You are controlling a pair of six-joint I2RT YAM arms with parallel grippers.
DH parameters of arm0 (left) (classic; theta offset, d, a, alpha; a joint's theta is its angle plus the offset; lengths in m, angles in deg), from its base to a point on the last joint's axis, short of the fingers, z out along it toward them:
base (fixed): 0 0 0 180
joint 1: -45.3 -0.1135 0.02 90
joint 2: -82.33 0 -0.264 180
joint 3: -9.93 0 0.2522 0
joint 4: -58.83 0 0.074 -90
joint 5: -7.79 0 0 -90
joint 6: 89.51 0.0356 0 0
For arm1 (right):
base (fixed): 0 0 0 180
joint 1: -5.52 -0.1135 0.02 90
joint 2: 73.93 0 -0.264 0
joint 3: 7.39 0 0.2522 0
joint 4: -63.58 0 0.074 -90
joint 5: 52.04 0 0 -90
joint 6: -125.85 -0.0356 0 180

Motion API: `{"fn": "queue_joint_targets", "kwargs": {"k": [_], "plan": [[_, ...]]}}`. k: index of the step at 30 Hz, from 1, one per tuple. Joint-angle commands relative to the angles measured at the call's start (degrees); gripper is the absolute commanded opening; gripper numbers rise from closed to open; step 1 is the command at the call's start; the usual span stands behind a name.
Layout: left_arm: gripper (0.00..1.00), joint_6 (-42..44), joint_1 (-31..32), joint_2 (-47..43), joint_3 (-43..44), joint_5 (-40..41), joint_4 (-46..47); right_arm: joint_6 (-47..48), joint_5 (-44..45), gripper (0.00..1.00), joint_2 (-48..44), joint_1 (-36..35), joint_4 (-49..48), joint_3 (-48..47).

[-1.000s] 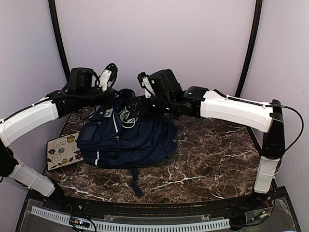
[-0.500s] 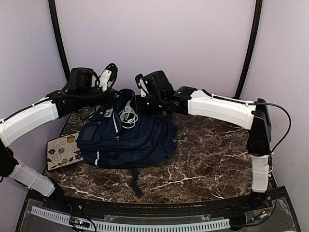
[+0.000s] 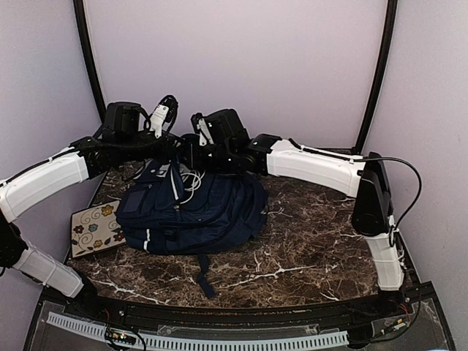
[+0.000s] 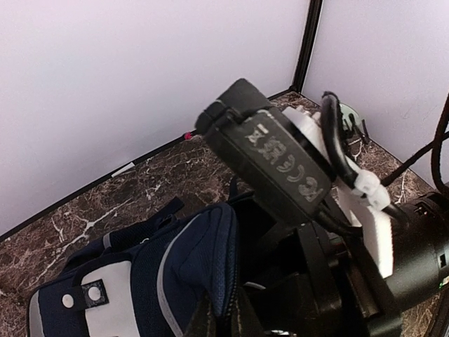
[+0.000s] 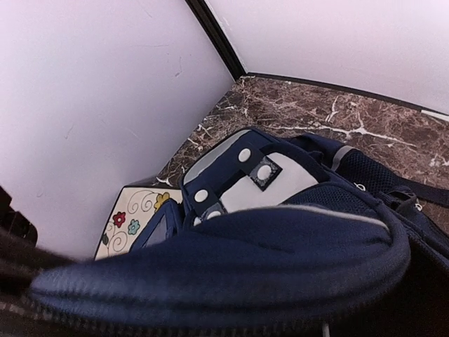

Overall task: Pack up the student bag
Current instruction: Place the charger in the upper front pocket of the bag.

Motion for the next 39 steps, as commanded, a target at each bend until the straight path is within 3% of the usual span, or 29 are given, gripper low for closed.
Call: {"fn": "queue_joint_targets", "kwargs": {"k": [1,8,13,17,18,19,24,26,29,32,34,37,39], "plan": [[0.00,0.8,-0.5,-3.2,1.0,0.1,8.3,1.2,0.8,0.27,-10.3,-0.3,-5.1,7.0],[0.00,0.2,-0.5,-2.0,1.3,-1.0,8.2,-0.8,12.0,0.39,-27.5,-0.1,-7.2,29.0],[0.00,0.0,-0.6,-1.9,1.3,-1.2,8.2,-7.0,17.9,0.84,-29.0,0.3,-2.9,35.8],[0.00,0.0,-0.5,-1.7,1.3,-1.1,8.3,-7.5,8.4,0.96,-24.7,0.7,-1.1,34.2],[0.00,0.0,-0.5,-1.8,1.3,-1.1,8.3,-7.5,7.1,0.95,-23.1,0.7,-0.1,33.1],[0.00,0.1,-0.5,-1.8,1.3,-1.1,8.3,-7.4,5.1,0.88,-21.7,0.8,0.9,32.1],[0.00,0.2,-0.5,-1.9,1.1,-1.1,8.4,-7.1,3.8,0.17,-21.3,1.2,-0.1,32.3],[0.00,0.6,-0.4,-1.5,1.6,-1.8,7.9,-6.5,5.4,0.00,-22.8,2.1,-0.3,32.9],[0.03,5.0,1.5,0.8,5.0,-5.2,4.0,-5.2,6.0,0.00,-23.5,6.2,0.3,33.1],[0.54,10.7,7.1,3.4,8.3,-7.6,-0.5,-3.1,3.8,0.00,-22.7,11.6,1.3,31.8],[0.78,14.2,10.8,3.9,8.8,-8.0,-2.1,-0.8,3.6,0.00,-22.0,13.8,2.2,31.0],[0.87,21.0,16.2,4.0,9.3,-5.9,-5.6,1.3,0.5,0.02,-20.7,18.3,4.5,28.6],[0.87,23.0,18.4,3.6,9.8,-4.6,-8.7,2.6,-2.7,0.21,-19.1,20.5,7.5,25.5]]}}
